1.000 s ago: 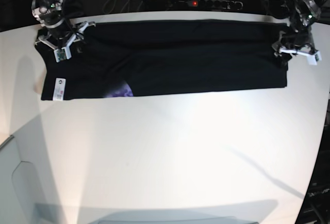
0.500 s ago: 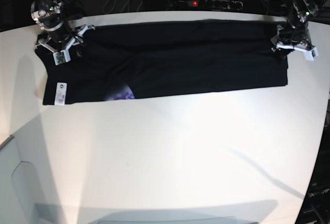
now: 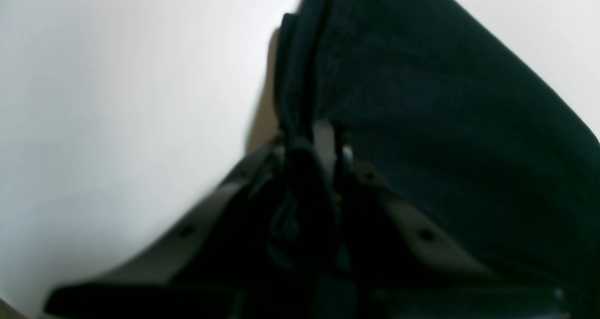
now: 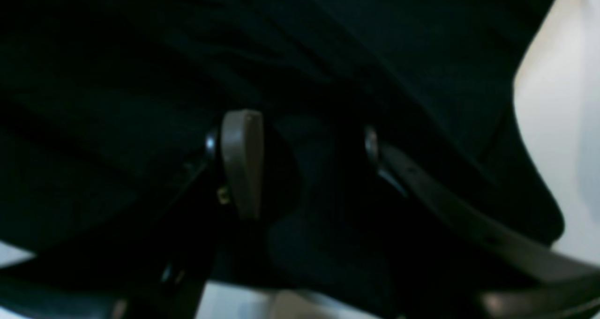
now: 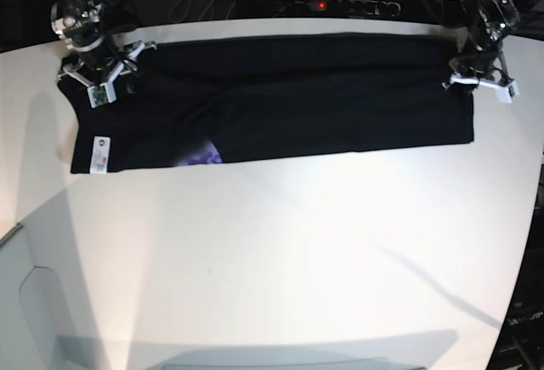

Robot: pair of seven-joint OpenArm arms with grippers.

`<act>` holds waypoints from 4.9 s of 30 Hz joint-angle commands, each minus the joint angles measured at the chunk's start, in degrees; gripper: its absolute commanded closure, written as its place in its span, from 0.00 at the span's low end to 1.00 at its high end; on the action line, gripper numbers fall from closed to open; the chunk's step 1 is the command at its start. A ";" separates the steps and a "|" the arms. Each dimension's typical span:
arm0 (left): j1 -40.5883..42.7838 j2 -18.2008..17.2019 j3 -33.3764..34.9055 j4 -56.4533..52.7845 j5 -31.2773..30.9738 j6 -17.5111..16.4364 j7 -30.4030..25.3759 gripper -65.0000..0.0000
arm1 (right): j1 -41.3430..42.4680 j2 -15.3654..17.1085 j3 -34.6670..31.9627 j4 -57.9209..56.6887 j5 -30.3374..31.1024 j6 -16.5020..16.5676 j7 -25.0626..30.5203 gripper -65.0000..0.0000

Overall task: Fold the T-shirt properly
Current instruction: 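Hold both ends of the folded strip and straighten it with both grippers, then grasp the strip end with the left gripper and lift it, then fold the held strip end over toward the right gripper with the left gripper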

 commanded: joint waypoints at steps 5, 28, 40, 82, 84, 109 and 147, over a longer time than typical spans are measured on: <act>-3.68 -2.66 -0.40 6.26 -0.51 0.64 -0.47 1.00 | -0.19 0.14 0.14 0.39 -0.91 0.67 -1.10 0.58; -1.39 17.12 30.28 27.35 24.81 0.46 -0.64 1.00 | -0.01 0.23 -1.80 0.48 -0.91 0.67 -1.19 0.58; -0.78 3.06 1.10 25.07 0.81 0.20 6.48 1.00 | 2.18 0.40 -1.80 -1.54 -0.91 0.67 -1.19 0.58; 6.34 18.52 27.65 27.97 26.13 0.90 -10.67 1.00 | 3.06 0.14 -3.47 -1.54 -0.91 0.67 -1.28 0.58; 6.34 18.52 32.57 27.79 29.29 0.90 -10.67 1.00 | 3.33 0.14 -3.47 -1.63 -0.91 0.67 -1.45 0.58; -2.98 15.98 66.42 13.20 36.15 20.33 -11.11 1.00 | 4.38 0.14 -3.55 -1.63 -0.91 0.67 -1.45 0.58; -1.48 9.74 70.46 15.14 31.40 19.80 -10.67 0.61 | 5.70 0.14 -3.38 -1.37 -0.91 0.67 -1.54 0.57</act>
